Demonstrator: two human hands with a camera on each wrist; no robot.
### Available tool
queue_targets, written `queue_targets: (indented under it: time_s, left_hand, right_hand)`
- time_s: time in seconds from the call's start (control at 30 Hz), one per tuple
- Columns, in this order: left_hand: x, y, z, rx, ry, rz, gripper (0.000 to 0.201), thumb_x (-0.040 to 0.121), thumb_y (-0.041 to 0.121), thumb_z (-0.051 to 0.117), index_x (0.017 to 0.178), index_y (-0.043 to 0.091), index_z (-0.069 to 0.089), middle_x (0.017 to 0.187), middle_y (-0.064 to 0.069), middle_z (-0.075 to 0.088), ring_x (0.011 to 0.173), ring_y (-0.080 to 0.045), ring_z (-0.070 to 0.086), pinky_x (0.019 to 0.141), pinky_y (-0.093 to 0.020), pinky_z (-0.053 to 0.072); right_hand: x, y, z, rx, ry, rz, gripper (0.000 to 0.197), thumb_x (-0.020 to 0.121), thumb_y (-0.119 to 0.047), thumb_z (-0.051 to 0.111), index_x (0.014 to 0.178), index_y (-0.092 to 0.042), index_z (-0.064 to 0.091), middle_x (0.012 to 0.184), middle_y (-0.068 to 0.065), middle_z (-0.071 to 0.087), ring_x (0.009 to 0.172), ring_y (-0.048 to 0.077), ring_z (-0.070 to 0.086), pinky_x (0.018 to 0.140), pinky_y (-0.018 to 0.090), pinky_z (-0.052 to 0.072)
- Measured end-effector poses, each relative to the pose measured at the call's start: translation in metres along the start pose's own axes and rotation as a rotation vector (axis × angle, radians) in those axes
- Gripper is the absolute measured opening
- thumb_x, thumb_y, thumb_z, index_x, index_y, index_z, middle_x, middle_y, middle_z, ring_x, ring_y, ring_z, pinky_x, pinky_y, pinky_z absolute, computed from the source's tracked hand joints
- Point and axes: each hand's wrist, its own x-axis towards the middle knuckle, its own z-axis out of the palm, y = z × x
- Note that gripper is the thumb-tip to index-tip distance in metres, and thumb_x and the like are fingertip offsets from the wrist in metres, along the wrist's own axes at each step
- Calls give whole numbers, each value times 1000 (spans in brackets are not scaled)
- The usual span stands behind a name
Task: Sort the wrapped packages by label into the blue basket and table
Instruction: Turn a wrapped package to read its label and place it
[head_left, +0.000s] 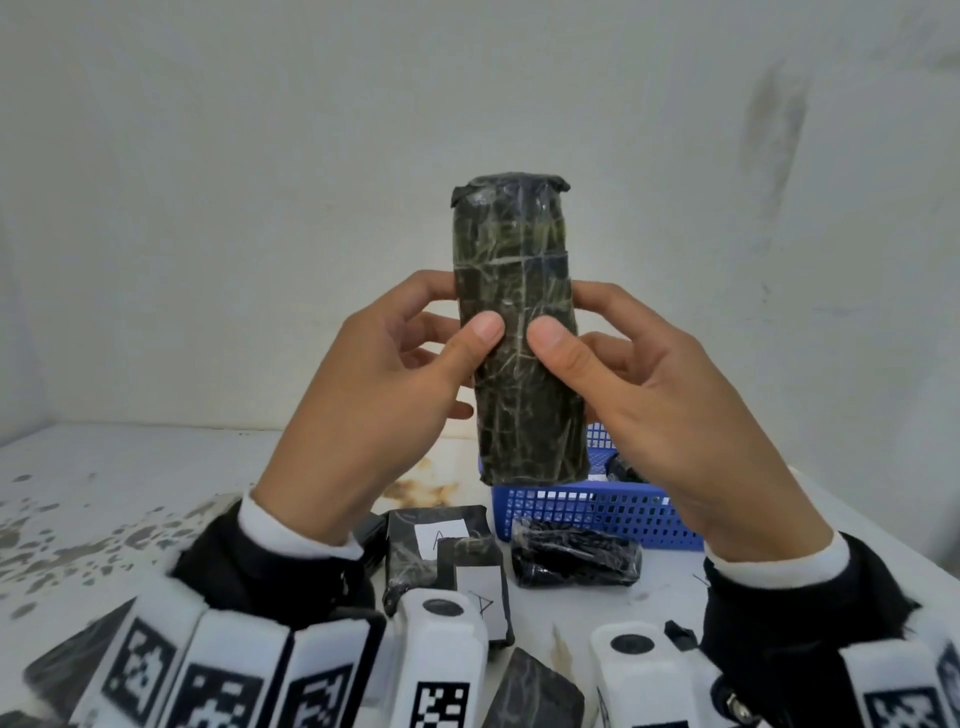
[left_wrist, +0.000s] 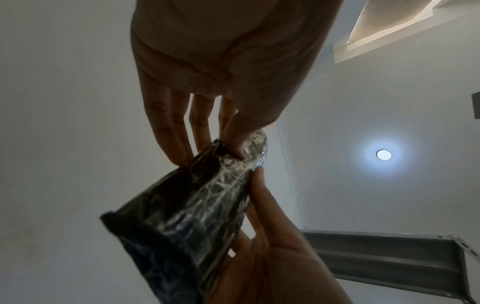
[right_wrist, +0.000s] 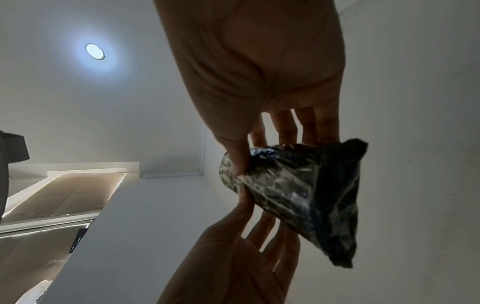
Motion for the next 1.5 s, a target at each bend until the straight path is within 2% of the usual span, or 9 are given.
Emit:
queue_targets:
  time_s: [0.13, 0.33, 0.43, 0.57, 0.67, 0.77, 1.03, 1.2, 1.5]
  left_hand:
    - [-2, 2, 1, -1, 8, 0, 35, 77, 43, 60, 107, 26, 66, 87, -7, 72, 68, -7, 68, 62, -23, 58]
    - [-2, 3, -1, 37, -14, -10, 38, 76, 47, 56, 105, 24, 68, 90, -8, 72, 70, -18, 72, 67, -29, 61]
    - [-2, 3, 1, 37, -28, -2, 30, 82, 41, 58, 106, 24, 67, 90, -12, 71, 70, -19, 72, 67, -31, 62]
    - [-3, 4, 3, 38, -34, 7, 40, 76, 45, 57, 112, 28, 60, 90, -15, 71, 74, -17, 71, 62, -30, 61]
    - [-4, 4, 3, 37, -46, 16, 38, 74, 44, 58, 108, 28, 61, 88, -18, 72, 77, -21, 72, 64, -28, 60]
    - [-3, 2, 3, 52, -72, -3, 39, 74, 47, 56, 108, 29, 63, 88, -12, 74, 75, -17, 73, 67, -25, 60]
    - [-3, 1, 4, 47, -106, -6, 38, 74, 49, 54, 106, 32, 65, 91, -10, 73, 77, -14, 72, 68, -23, 59]
    - [-4, 2, 4, 41, -120, 0, 40, 72, 51, 55, 105, 33, 66, 89, -8, 73, 77, -12, 72, 72, -26, 60]
    - [-4, 3, 0, 48, -119, -21, 44, 71, 55, 53, 107, 36, 69, 98, 4, 75, 90, -8, 72, 82, -30, 59]
  right_hand:
    - [0, 0, 2, -48, -17, 1, 46, 75, -57, 61, 117, -40, 65, 93, 5, 76, 90, 24, 74, 85, 42, 61]
    - [-1, -3, -1, -121, 20, -15, 37, 76, -58, 62, 103, -34, 72, 94, -11, 76, 90, 15, 69, 84, 32, 56]
    - [0, -2, -2, -123, 49, -40, 44, 78, -60, 62, 114, -36, 70, 100, -11, 76, 98, 25, 67, 96, 46, 53]
    - [1, -1, -3, -123, 54, -67, 43, 79, -58, 62, 114, -35, 69, 97, -9, 76, 95, 32, 67, 94, 52, 53]
    - [0, -1, -5, -100, 37, -54, 44, 76, -58, 61, 112, -35, 69, 89, -9, 77, 75, 20, 67, 76, 31, 55]
    - [-1, -5, -6, -64, 22, -32, 38, 77, -51, 62, 109, -33, 69, 78, -10, 74, 50, 3, 50, 54, 12, 42]
    - [-2, -8, -10, 5, 48, -11, 31, 83, -39, 67, 114, -34, 67, 74, -8, 70, 40, 7, 53, 42, 15, 41]
    - [-1, -7, -10, 36, 54, -14, 39, 79, -42, 68, 117, -32, 66, 81, 0, 73, 51, 18, 64, 48, 24, 51]
    - [-1, -6, -8, 53, 38, -6, 46, 73, -49, 68, 114, -28, 68, 94, 5, 76, 74, 24, 76, 79, 37, 62]
